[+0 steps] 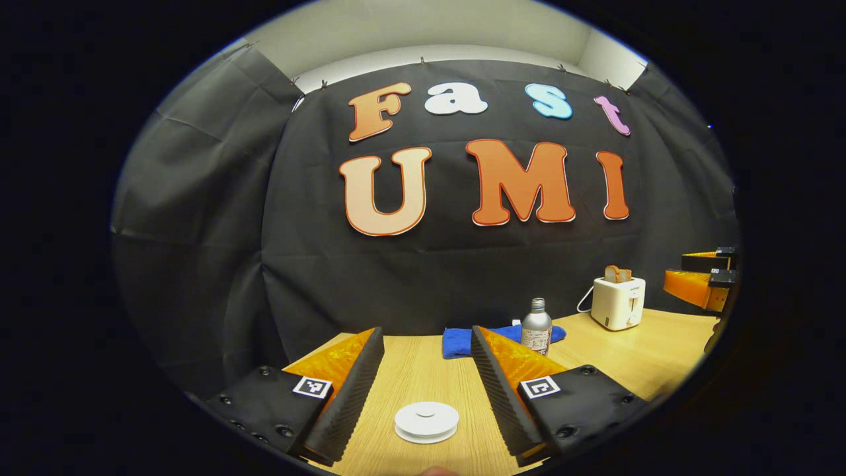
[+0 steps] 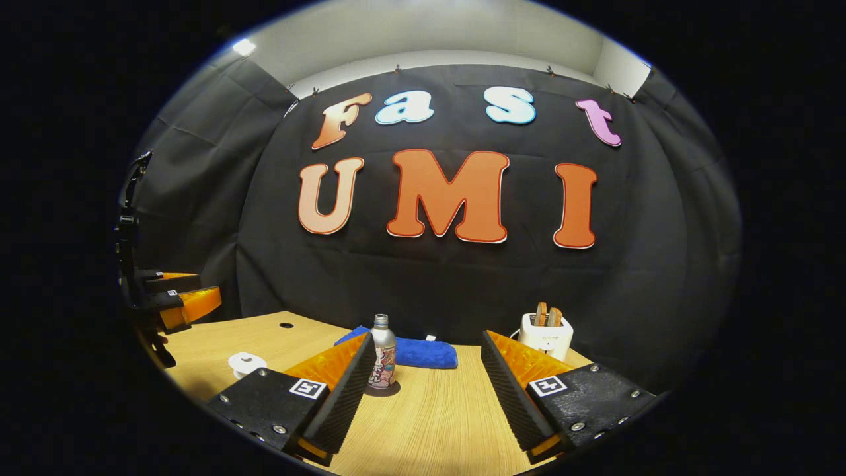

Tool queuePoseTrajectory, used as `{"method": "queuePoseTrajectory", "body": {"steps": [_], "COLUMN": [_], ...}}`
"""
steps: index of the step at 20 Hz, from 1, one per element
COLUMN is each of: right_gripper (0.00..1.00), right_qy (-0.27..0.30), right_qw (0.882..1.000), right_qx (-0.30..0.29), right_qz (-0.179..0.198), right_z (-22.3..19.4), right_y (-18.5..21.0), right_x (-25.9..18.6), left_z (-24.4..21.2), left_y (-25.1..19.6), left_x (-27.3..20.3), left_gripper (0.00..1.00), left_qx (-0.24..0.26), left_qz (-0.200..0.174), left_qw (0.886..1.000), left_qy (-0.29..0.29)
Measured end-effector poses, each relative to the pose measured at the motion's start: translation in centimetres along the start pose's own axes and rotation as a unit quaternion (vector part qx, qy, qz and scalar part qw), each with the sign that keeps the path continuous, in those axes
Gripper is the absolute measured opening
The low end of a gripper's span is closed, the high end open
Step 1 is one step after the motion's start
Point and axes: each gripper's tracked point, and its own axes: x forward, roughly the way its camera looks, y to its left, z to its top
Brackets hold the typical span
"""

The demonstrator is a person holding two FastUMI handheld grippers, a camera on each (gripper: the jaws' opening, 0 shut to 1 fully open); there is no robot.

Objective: Open the teacup lid with one hand, grasp the water bottle and pour water into the teacup with the other hand; after pouring, place the water bottle on the coaster and then close the teacup lid.

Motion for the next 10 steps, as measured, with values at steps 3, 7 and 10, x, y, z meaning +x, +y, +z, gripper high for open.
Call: {"method": "queuePoseTrajectory", "body": {"steps": [3, 7, 10], "right_gripper": [0.96, 0.96, 0.96], "right_qy": [0.000, 0.000, 0.000], "right_qw": [1.000, 1.000, 1.000], "right_qx": [0.001, 0.003, 0.001], "right_qz": [0.003, 0.003, 0.001], "right_z": [0.15, 0.39, 0.80], "right_y": [0.43, 0.57, 0.43], "right_x": [-0.10, -0.26, -0.58], "left_z": [0.07, 0.26, 0.36], "left_y": [-0.20, -0.28, -0.54], "left_x": [-0.21, -0.26, -0.33], "left_gripper": [0.89, 0.88, 0.92], "left_qx": [-0.002, 0.000, -0.002], "left_qz": [-0.004, -0.006, -0.008], "left_qw": [1.000, 1.000, 1.000], "left_qy": [-0.001, -0.004, -0.002]}}
